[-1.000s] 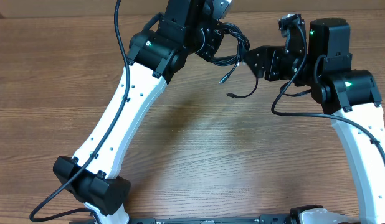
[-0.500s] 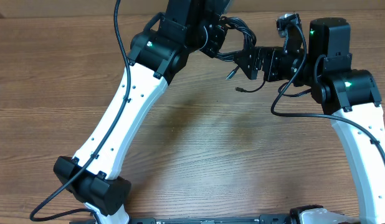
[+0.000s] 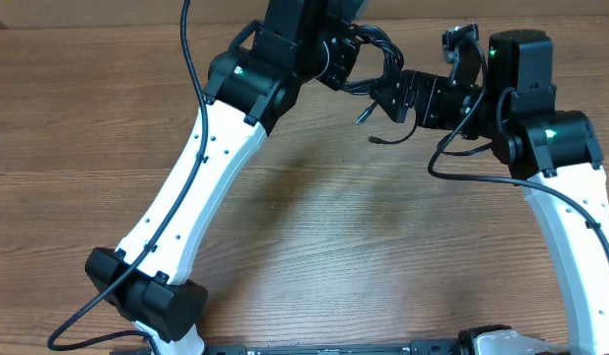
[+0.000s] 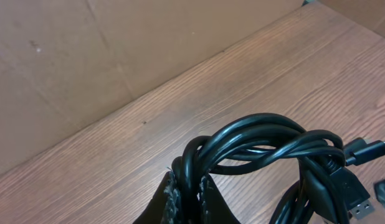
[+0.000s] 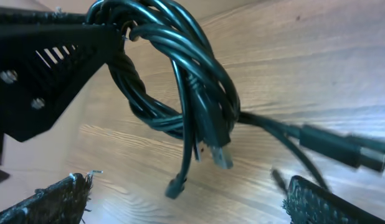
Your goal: Untangle cables
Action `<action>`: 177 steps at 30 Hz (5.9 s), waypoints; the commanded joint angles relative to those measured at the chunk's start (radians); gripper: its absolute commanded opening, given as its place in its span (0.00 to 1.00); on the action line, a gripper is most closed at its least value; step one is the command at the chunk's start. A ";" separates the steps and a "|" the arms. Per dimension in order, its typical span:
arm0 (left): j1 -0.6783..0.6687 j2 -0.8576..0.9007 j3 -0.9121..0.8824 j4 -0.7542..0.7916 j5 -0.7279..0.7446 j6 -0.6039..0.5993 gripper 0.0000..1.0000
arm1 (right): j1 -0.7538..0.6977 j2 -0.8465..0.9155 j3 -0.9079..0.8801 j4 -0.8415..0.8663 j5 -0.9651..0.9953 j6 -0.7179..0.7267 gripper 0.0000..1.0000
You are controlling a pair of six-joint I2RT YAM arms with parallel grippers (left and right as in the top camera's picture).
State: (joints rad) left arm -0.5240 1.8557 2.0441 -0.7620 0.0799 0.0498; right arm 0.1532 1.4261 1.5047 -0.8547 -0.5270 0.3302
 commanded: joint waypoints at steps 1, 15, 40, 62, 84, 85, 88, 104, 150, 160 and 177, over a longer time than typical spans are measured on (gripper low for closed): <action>-0.006 0.007 0.025 0.011 -0.014 -0.025 0.04 | 0.006 0.001 0.026 0.013 -0.056 0.109 0.95; -0.069 0.009 0.023 0.028 0.018 -0.039 0.05 | 0.087 0.066 0.026 0.085 0.022 0.114 0.66; -0.069 0.009 0.023 0.033 -0.097 -0.019 0.05 | 0.087 0.067 0.026 0.057 0.201 0.081 0.72; -0.089 0.009 0.023 0.026 -0.079 -0.021 0.04 | 0.087 0.067 0.026 0.092 0.229 0.081 0.28; -0.138 0.009 0.023 -0.014 0.026 -0.020 0.05 | 0.087 0.068 0.026 0.195 0.303 0.082 0.28; -0.138 0.009 0.023 -0.021 0.026 -0.020 0.04 | 0.087 0.068 0.026 0.205 0.303 0.082 0.28; -0.138 0.009 0.023 -0.039 0.026 -0.020 0.05 | 0.087 0.069 0.026 0.245 0.303 0.086 0.28; -0.137 0.009 0.022 -0.049 0.013 -0.008 0.04 | 0.087 0.069 0.026 0.240 0.303 0.085 0.85; -0.066 0.009 0.022 -0.055 -0.060 0.040 0.04 | -0.146 -0.006 0.027 0.063 0.307 -0.071 1.00; -0.066 0.009 0.022 -0.109 0.042 0.055 0.04 | -0.212 -0.006 0.027 0.059 0.089 -0.161 1.00; -0.064 0.008 0.023 -0.074 0.411 0.055 0.04 | -0.212 -0.006 0.027 -0.011 -0.062 -0.228 0.85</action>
State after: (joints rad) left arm -0.5861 1.8595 2.0670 -0.8333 0.3775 0.0883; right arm -0.0586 1.4361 1.5040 -0.8669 -0.5610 0.1352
